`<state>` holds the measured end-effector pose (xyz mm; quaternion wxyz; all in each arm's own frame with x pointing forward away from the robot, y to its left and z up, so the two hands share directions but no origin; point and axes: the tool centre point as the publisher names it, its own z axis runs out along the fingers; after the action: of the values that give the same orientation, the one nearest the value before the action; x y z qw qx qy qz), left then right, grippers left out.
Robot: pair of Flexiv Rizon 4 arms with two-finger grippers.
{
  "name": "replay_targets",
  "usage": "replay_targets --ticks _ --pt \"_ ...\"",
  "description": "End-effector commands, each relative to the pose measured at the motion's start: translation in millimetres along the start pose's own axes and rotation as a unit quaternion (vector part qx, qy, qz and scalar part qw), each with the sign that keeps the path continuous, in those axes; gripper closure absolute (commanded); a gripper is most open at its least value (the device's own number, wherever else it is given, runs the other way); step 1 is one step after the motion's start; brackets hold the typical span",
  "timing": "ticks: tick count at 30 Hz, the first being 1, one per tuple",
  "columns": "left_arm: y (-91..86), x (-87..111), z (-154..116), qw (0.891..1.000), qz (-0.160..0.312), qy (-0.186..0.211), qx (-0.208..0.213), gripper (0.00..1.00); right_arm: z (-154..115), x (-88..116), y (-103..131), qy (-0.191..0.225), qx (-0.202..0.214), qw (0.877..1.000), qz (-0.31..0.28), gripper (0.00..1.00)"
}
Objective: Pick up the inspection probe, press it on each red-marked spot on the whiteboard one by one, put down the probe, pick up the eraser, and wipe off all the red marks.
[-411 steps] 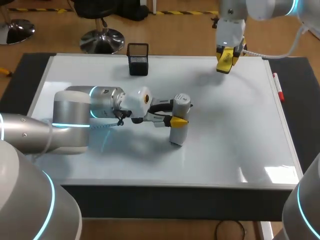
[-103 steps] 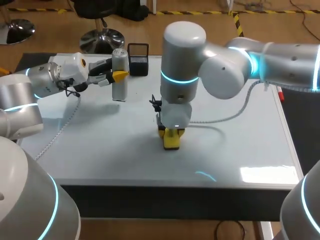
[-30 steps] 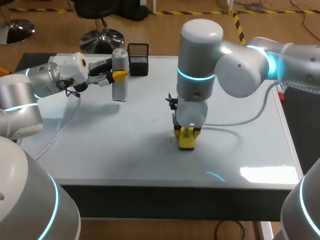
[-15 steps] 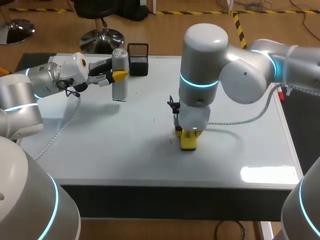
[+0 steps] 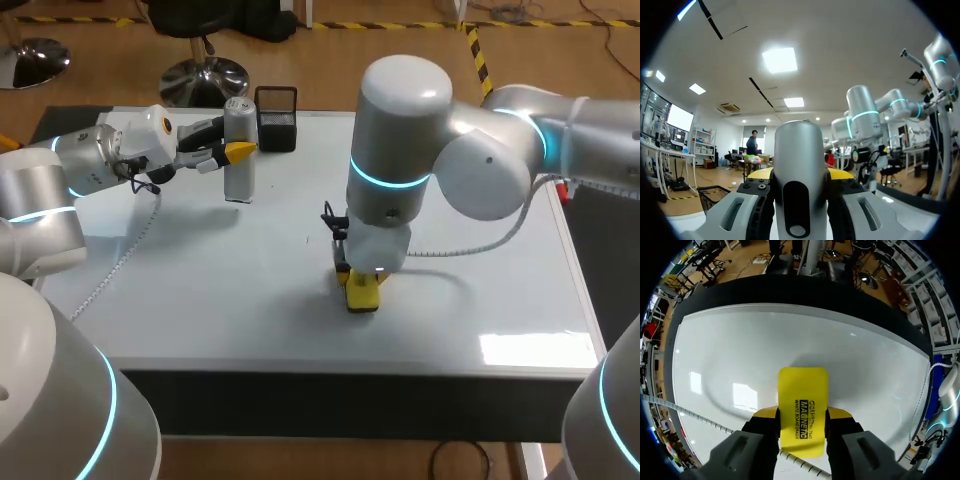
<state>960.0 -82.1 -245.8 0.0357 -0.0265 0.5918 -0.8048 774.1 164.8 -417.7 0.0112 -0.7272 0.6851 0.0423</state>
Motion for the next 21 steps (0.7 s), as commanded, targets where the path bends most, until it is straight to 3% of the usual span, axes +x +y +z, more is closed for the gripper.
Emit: replay_targets --ticks 1,9,21 --pt "-1.7 0.5 0.5 1.000 0.000 -0.001 -0.001 1.00 -9.2 -4.0 -2.3 0.008 0.008 1.000 -0.001 1.00" --pt "-1.7 0.5 0.5 1.000 0.000 -0.001 -0.001 1.00 -31.4 2.9 -12.7 0.021 0.020 1.000 -0.002 1.00" --pt "-1.7 0.5 0.5 1.000 0.000 -0.001 -0.001 1.00 -54.5 36.5 -95.3 0.017 0.004 0.999 0.040 1.00"
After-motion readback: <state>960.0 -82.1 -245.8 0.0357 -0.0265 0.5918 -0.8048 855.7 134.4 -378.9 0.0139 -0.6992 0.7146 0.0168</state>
